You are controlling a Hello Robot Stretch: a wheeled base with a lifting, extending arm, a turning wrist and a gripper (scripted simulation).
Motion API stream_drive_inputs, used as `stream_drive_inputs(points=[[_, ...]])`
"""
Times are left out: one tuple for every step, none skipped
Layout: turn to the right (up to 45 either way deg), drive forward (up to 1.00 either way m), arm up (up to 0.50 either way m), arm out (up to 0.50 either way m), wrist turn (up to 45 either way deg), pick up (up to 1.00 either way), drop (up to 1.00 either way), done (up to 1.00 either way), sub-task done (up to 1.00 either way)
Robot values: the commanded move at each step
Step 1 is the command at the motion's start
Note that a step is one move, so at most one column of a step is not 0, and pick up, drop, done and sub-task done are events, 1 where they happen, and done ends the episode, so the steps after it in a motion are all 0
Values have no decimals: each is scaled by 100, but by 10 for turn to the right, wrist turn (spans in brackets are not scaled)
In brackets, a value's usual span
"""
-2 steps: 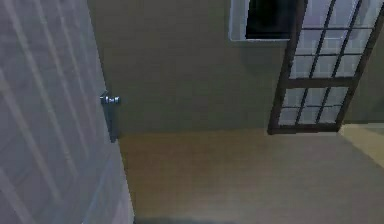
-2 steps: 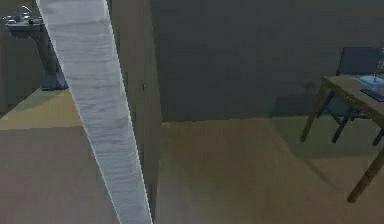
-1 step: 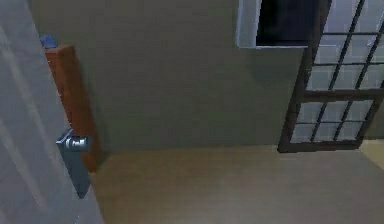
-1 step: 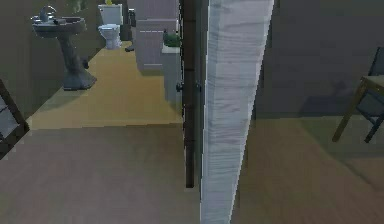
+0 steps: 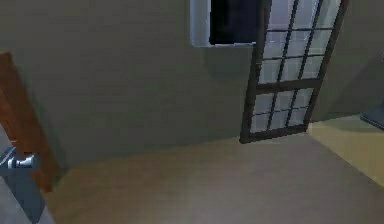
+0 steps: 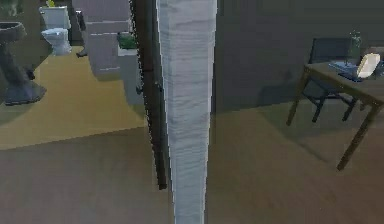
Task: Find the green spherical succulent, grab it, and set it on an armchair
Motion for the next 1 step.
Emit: stream_drive_inputs(points=[[0,50,0,0,0,0,0,0,0]])
